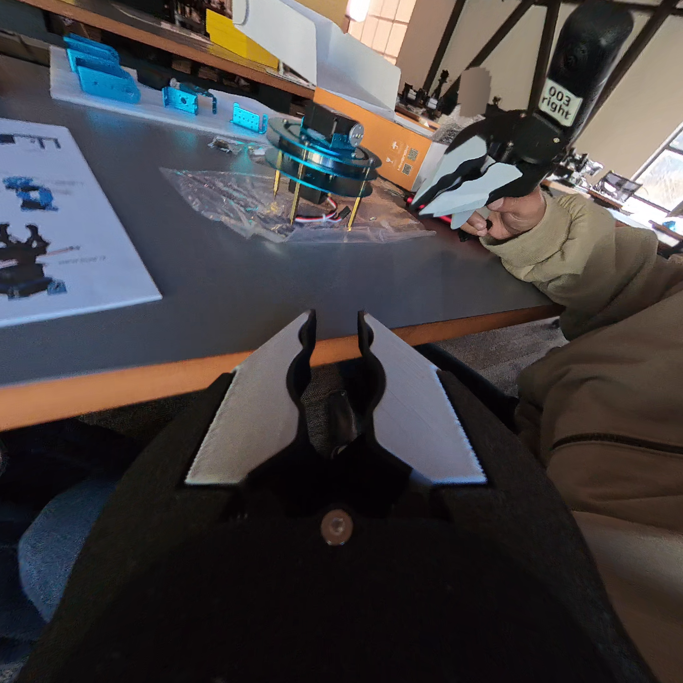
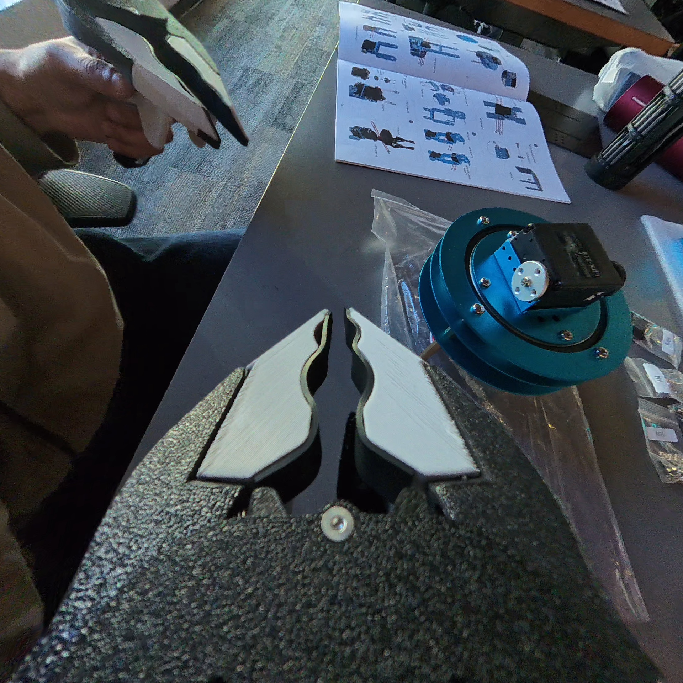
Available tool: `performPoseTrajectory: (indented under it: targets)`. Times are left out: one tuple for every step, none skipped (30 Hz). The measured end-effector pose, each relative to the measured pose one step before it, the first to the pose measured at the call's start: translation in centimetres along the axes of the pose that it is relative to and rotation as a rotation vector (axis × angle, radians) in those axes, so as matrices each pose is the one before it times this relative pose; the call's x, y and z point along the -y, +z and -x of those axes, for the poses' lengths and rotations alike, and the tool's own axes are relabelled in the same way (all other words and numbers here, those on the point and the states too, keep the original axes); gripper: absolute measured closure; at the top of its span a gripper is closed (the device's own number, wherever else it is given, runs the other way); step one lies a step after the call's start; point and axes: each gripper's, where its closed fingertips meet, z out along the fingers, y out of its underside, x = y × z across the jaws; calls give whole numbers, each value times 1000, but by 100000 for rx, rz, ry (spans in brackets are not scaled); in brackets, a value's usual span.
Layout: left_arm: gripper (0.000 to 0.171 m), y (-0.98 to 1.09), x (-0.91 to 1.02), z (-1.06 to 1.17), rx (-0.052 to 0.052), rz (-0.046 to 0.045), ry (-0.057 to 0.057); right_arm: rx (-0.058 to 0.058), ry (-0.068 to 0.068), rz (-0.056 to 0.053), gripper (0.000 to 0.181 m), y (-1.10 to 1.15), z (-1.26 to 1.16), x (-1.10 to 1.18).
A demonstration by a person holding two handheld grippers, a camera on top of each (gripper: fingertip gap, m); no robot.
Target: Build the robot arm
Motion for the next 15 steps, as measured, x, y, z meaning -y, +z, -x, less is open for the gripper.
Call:
performPoseTrajectory:
  targets:
    - [150, -193, -1154, 274, 1395, 414, -1986, -843, -1392, 737, 176, 18, -32, -126]
    - [150, -66, -1310, 224, 1319, 1037, -2051, -740, -1167, 513, 175, 8, -8, -37]
    - [148, -40, -1299, 112, 989, 843, -1810, 495, -936, -607, 174, -38, 221, 173]
    - [147, -54, -1219, 52, 1023, 373, -1603, 1209, -862, -1674, 172, -65, 402, 377]
    - [147, -133, -1124, 10, 1235, 106, -1554, 655, -1141, -1529, 171, -57, 373, 423]
    - [147, -213, -1038, -42, 1145, 52, -1624, 290, -1879, -1311, 169, -33, 380, 473]
    - [146, -338, -961, -132, 842, 197, -1670, -293, -2502, -820, 165, -39, 366, 521]
    - [146, -449, -912, -225, 500, 565, -1201, -1568, -1738, -813, 161, -96, 279, 686]
    - [146, -571, -872, -217, 775, 962, -171, -536, -690, -1372, 156, -159, 541, 904]
    - [146, -710, -828, -122, 1722, 1094, 879, 311, 115, -1064, 150, -173, 798, 934]
    - [146, -793, -732, -56, 2405, 926, 1472, -59, 690, 106, 144, -162, 926, 744]
    - [146, -844, -629, -71, 2511, 569, 1414, -178, 1680, -388, 140, -211, 1125, 704]
    - [146, -889, -493, -174, 2186, -186, 1067, 203, 2811, -1958, 140, -326, 1408, 757]
    - [146, -898, -378, -329, 1333, -816, 725, 1564, 3124, -2930, 140, -377, 1828, 637]
    - [146, -905, -443, -503, 258, -425, 151, 1459, 2967, -2110, 141, -314, 1932, 256]
